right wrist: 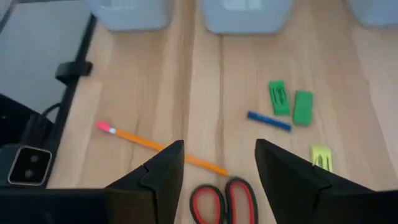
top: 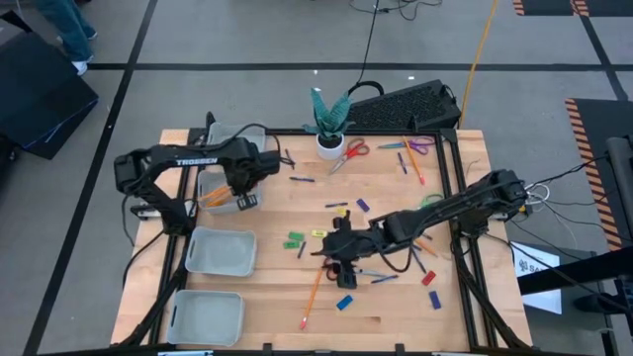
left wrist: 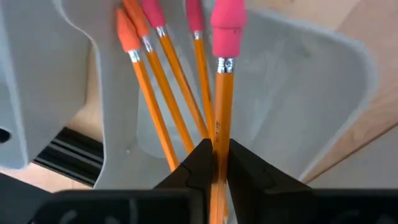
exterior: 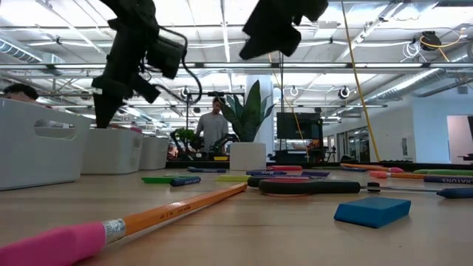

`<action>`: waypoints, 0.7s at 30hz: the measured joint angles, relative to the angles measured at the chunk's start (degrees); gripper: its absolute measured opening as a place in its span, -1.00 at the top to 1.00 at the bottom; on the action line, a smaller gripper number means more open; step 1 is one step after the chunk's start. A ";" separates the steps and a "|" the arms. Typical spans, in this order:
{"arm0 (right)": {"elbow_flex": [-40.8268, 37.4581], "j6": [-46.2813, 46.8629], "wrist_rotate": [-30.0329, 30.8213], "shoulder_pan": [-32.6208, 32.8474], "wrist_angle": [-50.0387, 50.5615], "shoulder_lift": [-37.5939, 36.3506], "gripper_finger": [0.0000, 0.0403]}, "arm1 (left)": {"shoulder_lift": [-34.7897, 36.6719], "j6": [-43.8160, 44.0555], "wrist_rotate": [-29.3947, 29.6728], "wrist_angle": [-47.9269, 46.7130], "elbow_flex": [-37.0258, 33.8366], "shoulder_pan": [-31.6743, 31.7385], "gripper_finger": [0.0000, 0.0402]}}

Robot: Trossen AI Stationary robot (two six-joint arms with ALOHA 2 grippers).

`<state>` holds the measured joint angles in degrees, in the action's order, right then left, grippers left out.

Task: Sort crayons/erasers/pens/pencils in bins
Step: Put the orange pencil into the middle top gray bin

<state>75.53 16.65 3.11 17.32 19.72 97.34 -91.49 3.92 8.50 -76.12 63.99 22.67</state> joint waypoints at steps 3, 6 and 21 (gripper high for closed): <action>-0.02 -2.65 -1.83 -0.48 0.97 0.68 -0.01 | -0.41 -0.44 0.03 -0.15 0.00 1.60 0.61; -0.04 -7.53 -1.93 -0.44 1.54 2.07 -0.07 | -0.04 -0.24 -0.45 -2.12 -0.05 2.54 0.37; 6.62 -26.62 -21.39 0.94 -13.94 20.01 0.08 | 20.69 17.82 -16.45 -9.95 0.03 -8.63 -0.29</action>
<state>82.14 -9.97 -18.28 18.26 5.78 117.35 -70.80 21.75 -7.94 -86.07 64.02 14.04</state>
